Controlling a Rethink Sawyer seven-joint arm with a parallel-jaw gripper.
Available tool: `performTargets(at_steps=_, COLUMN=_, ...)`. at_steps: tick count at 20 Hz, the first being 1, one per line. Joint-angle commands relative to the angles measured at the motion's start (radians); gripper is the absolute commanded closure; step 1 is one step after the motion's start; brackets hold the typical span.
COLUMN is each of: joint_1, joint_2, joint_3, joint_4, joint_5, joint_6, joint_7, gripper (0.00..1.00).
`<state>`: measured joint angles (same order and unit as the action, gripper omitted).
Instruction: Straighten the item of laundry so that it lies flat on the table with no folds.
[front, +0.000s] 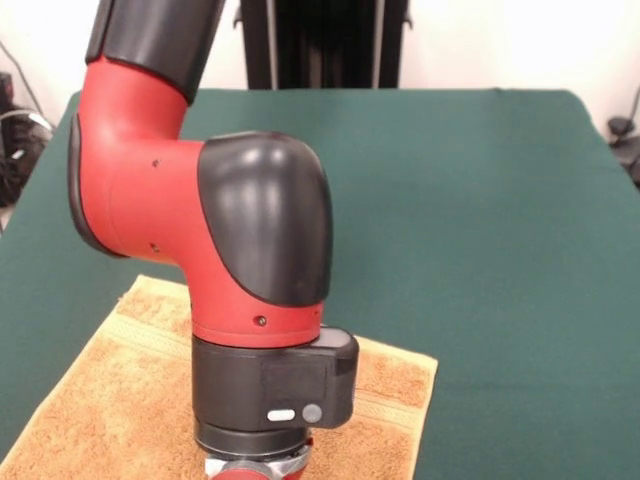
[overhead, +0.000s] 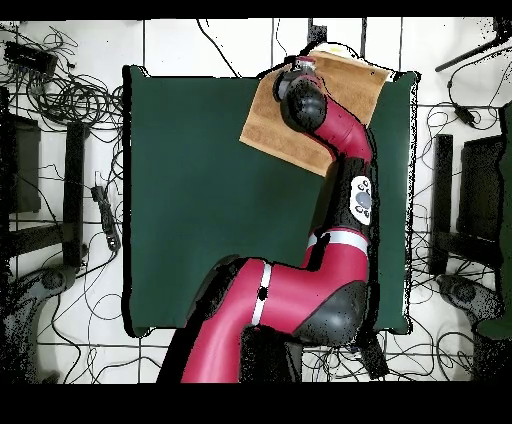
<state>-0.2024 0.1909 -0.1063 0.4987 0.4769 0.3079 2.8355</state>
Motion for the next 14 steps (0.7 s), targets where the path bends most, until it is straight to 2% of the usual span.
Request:
performTargets(at_steps=1, joint_1=0.044, joint_2=0.077, joint_3=0.065, joint_4=0.082, joint_5=-0.032, joint_6=0.003, joint_7=0.034, gripper=1.0)
performTargets(at_steps=2, joint_1=0.044, joint_2=0.077, joint_3=0.061, joint_4=0.081, joint_5=-0.033, joint_6=0.012, joint_7=0.025, gripper=0.0)
performTargets(at_steps=5, joint_1=0.052, joint_2=0.082, joint_3=0.027, joint_4=0.071, joint_5=-0.029, joint_6=0.038, joint_7=0.044, gripper=0.0)
performTargets(at_steps=14, joint_1=0.05, joint_2=0.082, joint_3=0.017, joint_4=0.064, joint_5=-0.02, joint_6=0.061, joint_7=0.055, gripper=0.0)
